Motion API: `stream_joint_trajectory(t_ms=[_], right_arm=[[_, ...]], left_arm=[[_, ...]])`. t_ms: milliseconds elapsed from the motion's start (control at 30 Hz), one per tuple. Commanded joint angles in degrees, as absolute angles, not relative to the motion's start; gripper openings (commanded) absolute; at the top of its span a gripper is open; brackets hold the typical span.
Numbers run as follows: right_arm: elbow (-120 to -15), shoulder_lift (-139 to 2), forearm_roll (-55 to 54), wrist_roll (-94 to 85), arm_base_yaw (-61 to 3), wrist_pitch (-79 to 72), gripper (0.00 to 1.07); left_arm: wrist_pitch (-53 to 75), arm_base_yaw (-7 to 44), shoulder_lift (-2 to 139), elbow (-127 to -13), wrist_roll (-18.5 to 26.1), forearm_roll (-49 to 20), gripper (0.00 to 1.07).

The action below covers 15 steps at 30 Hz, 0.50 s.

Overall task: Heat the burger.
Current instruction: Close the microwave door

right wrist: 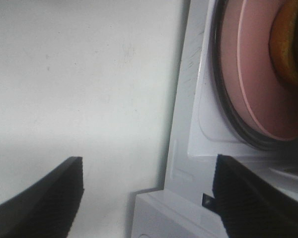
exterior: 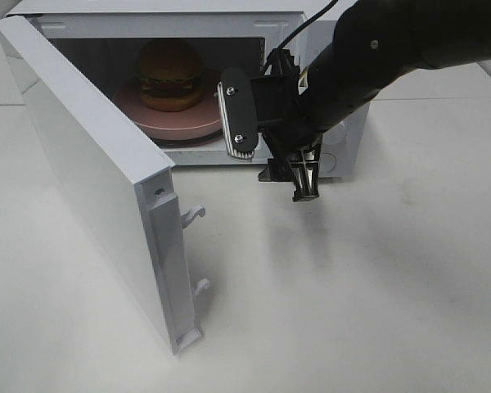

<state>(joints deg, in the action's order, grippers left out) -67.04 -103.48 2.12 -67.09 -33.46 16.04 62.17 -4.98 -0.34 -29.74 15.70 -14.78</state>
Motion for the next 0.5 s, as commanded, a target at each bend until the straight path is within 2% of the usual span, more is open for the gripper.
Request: stream_joint_trajectory(t_ms=[33,500], right_arm=[[-63.0,-99.2,2.2,-62.8,-33.6,14.4,0.73],[-53.2,-87.4,2.0,-42.9,-33.6,14.9,0.73]], left_arm=[[61.8,-4.9,-0.4,-29.7,15.8,-15.1,1.00],[61.8,-4.9,-0.4,-29.7,15.8,-15.1,1.00]])
